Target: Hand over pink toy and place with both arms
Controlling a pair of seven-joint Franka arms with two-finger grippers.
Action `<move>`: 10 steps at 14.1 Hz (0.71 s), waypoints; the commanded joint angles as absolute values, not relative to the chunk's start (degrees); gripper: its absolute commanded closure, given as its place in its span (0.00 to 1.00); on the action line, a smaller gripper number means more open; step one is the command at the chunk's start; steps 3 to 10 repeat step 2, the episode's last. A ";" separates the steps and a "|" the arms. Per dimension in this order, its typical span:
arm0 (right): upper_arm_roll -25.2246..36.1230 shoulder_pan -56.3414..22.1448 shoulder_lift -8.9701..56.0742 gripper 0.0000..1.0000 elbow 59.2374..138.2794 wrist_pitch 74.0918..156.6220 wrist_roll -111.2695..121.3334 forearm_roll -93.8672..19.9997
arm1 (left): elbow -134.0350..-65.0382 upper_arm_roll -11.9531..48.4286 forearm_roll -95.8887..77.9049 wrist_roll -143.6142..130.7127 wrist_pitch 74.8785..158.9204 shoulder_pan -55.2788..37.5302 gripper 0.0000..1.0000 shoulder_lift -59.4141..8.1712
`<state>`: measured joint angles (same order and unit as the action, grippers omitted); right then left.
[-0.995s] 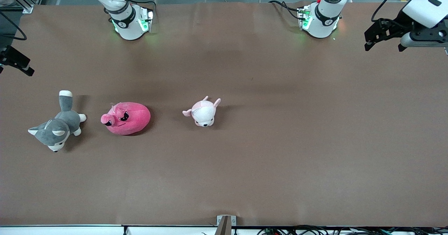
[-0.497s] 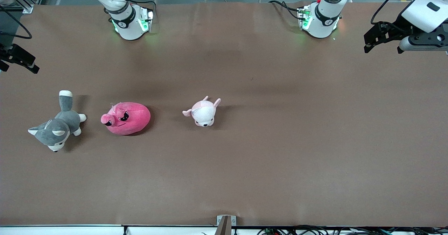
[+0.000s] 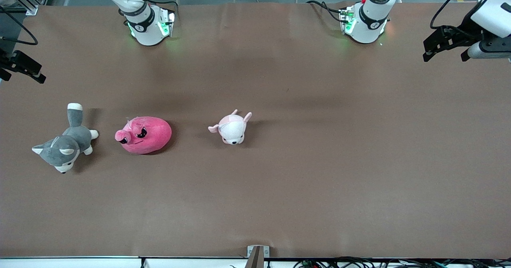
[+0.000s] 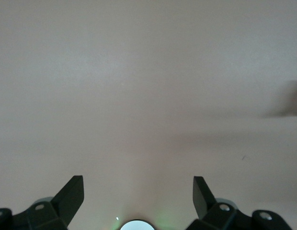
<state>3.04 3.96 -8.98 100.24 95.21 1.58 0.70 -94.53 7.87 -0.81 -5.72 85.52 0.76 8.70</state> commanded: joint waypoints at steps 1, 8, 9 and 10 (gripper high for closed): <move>2.64 4.31 -10.46 0.00 101.78 95.27 1.49 1.49 | -92.81 8.00 -0.88 -5.36 85.43 0.88 0.00 7.12; 2.64 4.31 -10.37 0.00 101.78 95.27 1.58 1.49 | -92.73 8.00 -0.88 -5.36 85.34 0.88 0.00 7.03; 2.64 4.31 -10.37 0.00 101.78 95.27 1.58 1.49 | -92.73 8.00 -0.88 -5.36 85.34 0.88 0.00 7.03; 2.64 4.31 -10.37 0.00 101.78 95.27 1.58 1.49 | -92.73 8.00 -0.88 -5.36 85.34 0.88 0.00 7.03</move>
